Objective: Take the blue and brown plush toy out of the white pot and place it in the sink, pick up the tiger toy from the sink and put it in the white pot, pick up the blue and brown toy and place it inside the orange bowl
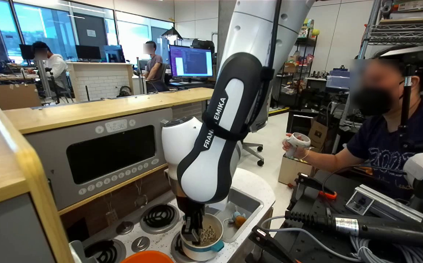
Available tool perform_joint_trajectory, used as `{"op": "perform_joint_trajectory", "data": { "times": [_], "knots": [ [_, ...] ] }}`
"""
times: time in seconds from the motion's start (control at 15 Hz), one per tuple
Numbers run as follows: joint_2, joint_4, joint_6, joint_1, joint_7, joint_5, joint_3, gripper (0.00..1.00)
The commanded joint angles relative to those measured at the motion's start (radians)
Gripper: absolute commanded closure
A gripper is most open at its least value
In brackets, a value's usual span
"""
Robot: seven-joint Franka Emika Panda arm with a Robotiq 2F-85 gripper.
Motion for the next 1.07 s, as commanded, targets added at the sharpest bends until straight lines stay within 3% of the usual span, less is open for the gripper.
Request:
{"op": "perform_joint_trajectory", "data": {
  "times": [0.0, 0.27, 0.67, 1.0],
  "knots": [
    [-0.047, -0.058, 0.040, 0.009, 0.008, -0.038, -0.019, 0.29],
    [-0.136, -0.173, 0.121, -0.033, -0.016, -0.043, -0.010, 0.01],
    [-0.311, -0.372, 0.170, -0.131, -0.035, -0.012, 0.008, 0.00],
    [-0.367, -0.415, 0.122, -0.186, -0.031, 0.007, 0.011, 0.00]
  ]
}}
